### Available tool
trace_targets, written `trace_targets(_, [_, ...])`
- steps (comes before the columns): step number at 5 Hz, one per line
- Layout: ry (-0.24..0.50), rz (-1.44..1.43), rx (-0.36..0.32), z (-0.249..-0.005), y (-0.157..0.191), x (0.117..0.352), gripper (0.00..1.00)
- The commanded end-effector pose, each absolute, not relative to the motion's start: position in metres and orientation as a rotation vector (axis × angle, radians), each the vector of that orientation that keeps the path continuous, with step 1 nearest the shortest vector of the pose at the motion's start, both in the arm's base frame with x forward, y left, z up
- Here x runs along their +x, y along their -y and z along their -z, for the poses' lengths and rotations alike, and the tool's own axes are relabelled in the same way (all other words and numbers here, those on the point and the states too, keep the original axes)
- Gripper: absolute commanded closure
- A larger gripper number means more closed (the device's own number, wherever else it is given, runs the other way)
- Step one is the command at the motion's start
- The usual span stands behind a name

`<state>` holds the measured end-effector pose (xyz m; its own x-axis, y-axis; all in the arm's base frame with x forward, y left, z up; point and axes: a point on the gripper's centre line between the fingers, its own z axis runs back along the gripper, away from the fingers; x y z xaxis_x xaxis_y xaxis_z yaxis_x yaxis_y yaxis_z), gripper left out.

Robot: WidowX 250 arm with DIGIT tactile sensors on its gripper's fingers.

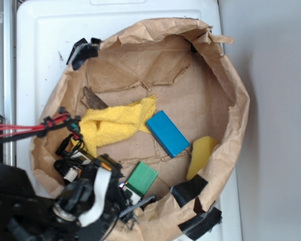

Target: Grab the green block.

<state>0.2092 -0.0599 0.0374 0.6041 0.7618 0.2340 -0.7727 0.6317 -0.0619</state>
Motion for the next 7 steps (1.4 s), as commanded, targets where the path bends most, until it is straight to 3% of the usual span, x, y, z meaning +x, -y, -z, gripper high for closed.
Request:
trace_targets(1, [0.246,-0.929,0.000,-0.051,0.060,0.193,0.00])
trace_targets(3, [0.229,-1.034,-0.044,-0.061,0.062,0.194,0.00])
trace_targets(6, [0.229,-1.034,-0.044,-0.061,0.062,0.194,0.00])
trace_targets(7, [0.223,-1.101,-0.028,-0.057,0.071,0.244,0.00])
